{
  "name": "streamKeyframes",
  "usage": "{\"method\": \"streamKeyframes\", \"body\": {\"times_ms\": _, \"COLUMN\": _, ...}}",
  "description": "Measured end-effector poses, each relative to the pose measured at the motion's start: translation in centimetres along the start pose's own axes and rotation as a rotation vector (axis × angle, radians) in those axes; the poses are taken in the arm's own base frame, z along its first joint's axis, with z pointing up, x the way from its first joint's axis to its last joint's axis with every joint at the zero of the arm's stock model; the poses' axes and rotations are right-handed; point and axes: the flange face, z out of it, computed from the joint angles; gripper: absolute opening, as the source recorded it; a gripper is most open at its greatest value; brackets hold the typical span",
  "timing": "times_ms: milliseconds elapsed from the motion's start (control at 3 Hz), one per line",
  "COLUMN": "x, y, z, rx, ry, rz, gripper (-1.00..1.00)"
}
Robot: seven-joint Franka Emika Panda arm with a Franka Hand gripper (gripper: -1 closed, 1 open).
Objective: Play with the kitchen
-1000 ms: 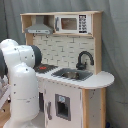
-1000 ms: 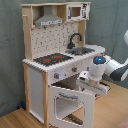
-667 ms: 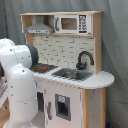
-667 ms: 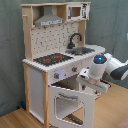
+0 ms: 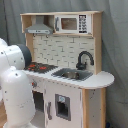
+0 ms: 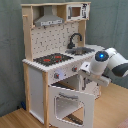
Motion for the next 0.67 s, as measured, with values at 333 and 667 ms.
{"method": "streamKeyframes", "body": {"times_ms": 333, "x": -0.5, "y": 0.8, "z": -2.4, "rx": -0.075, "ry": -0.035, "rz": -0.009, "gripper": 1.0}}
{"method": "streamKeyframes", "body": {"times_ms": 667, "x": -1.0, "y": 1.3, "z": -5.1, "rx": -0.154, "ry": -0.061, "rz": -0.028, "gripper": 1.0}}
